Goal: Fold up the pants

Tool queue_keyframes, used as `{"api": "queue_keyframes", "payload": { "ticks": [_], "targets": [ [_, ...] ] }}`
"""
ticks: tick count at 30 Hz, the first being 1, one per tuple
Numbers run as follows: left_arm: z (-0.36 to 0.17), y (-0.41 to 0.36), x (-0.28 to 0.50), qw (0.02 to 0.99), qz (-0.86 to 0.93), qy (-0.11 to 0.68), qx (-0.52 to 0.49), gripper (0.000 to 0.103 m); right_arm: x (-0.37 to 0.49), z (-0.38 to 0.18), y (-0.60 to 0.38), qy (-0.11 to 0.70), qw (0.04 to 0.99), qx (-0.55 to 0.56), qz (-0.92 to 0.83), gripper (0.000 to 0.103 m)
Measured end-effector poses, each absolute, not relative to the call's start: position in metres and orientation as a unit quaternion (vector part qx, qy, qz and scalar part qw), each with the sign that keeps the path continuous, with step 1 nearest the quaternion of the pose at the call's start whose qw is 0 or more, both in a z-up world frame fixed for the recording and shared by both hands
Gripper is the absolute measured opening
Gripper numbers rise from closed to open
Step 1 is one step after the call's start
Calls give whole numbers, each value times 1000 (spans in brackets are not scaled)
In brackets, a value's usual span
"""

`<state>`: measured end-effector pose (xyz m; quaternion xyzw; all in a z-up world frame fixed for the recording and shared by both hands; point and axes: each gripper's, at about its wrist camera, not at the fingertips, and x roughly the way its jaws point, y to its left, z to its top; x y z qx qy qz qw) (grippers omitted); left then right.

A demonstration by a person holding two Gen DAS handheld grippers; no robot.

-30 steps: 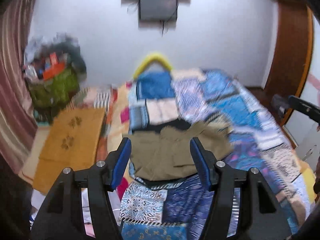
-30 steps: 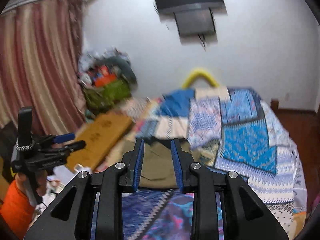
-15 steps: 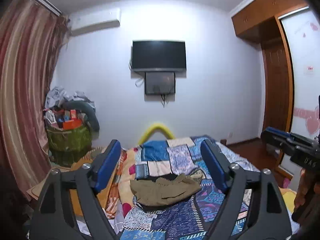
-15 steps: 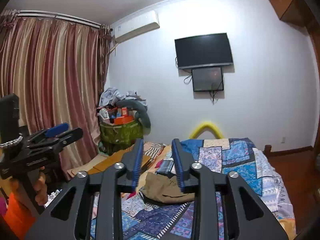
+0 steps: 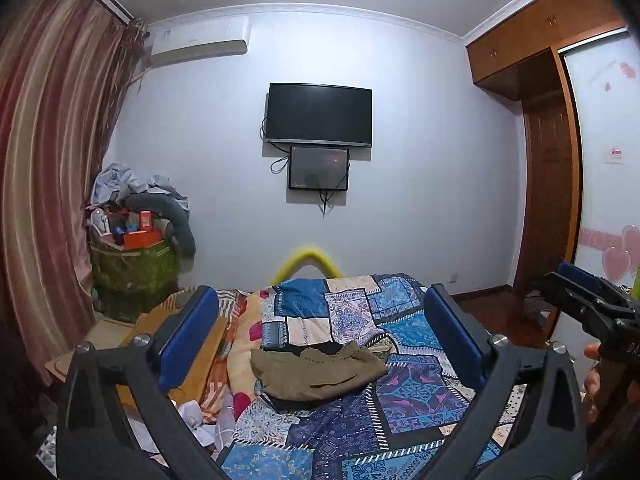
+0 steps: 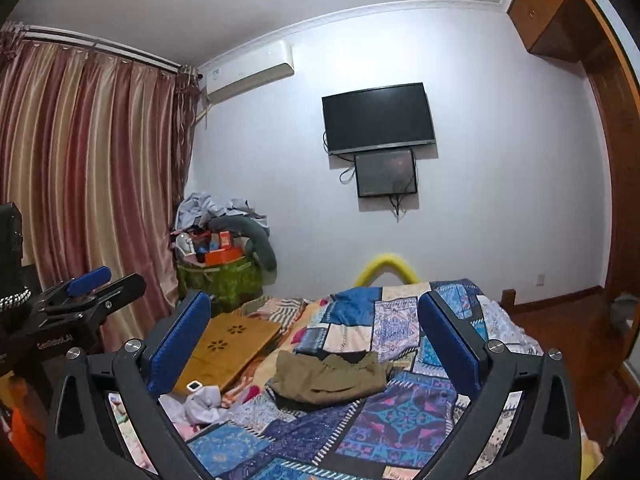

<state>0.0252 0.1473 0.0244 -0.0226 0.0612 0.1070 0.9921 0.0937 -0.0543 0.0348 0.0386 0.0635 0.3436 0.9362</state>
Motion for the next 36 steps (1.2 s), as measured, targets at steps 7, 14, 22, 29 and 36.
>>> {"api": "queue_keyframes", "payload": {
  "ticks": [7, 14, 22, 29, 36],
  "targets": [
    [20, 144, 25, 992, 109, 62, -18, 103, 91, 28, -54, 66, 938, 30, 338, 103],
    [16, 148, 29, 992, 106, 69, -22, 103, 86, 20, -58, 73, 938, 28, 338, 103],
    [11, 149, 33, 991, 106, 79, -25, 103, 85, 20, -60, 78, 938, 28, 337, 103],
    [8, 151, 37, 990, 105, 86, -30, 103, 85, 20, -60, 81, 938, 27, 336, 103],
    [7, 150, 38, 990, 111, 84, -29, 103, 85, 21, -59, 84, 939, 25, 334, 103]
  ]
}}
